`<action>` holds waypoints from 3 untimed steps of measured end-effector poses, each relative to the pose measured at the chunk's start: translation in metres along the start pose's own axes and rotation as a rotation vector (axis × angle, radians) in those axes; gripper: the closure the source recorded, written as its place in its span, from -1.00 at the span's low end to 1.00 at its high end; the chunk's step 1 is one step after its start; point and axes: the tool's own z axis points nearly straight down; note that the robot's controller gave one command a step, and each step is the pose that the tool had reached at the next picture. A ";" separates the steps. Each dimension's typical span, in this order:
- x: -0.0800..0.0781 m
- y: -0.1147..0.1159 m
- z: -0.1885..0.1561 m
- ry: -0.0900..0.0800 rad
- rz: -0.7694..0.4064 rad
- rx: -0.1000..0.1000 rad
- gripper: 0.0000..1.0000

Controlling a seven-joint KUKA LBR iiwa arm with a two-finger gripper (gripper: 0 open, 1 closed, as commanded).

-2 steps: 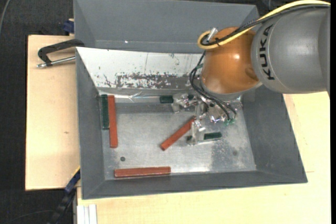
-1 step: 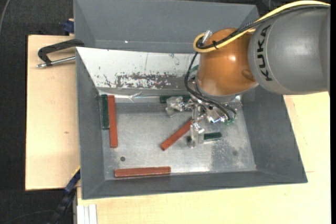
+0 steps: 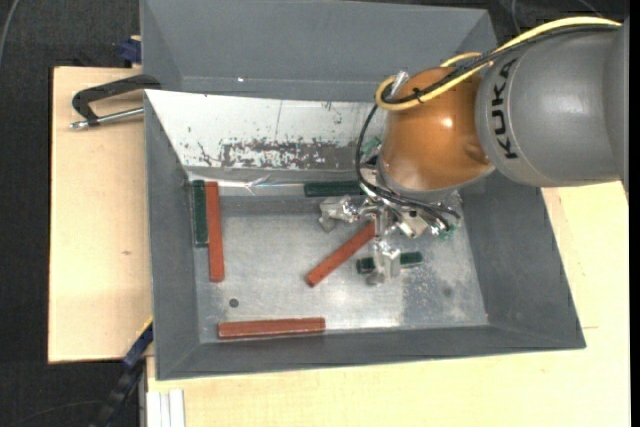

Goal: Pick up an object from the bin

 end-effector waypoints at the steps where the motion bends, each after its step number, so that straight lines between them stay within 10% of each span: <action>1: -0.001 0.000 -0.001 -0.002 0.002 0.001 -1.00; 2: -0.001 0.000 -0.001 -0.002 0.002 0.000 1.00; 3: -0.003 0.000 -0.008 -0.005 0.004 0.002 1.00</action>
Offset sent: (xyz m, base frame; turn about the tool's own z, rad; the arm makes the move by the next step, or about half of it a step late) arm 0.0000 0.0000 0.0000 0.0000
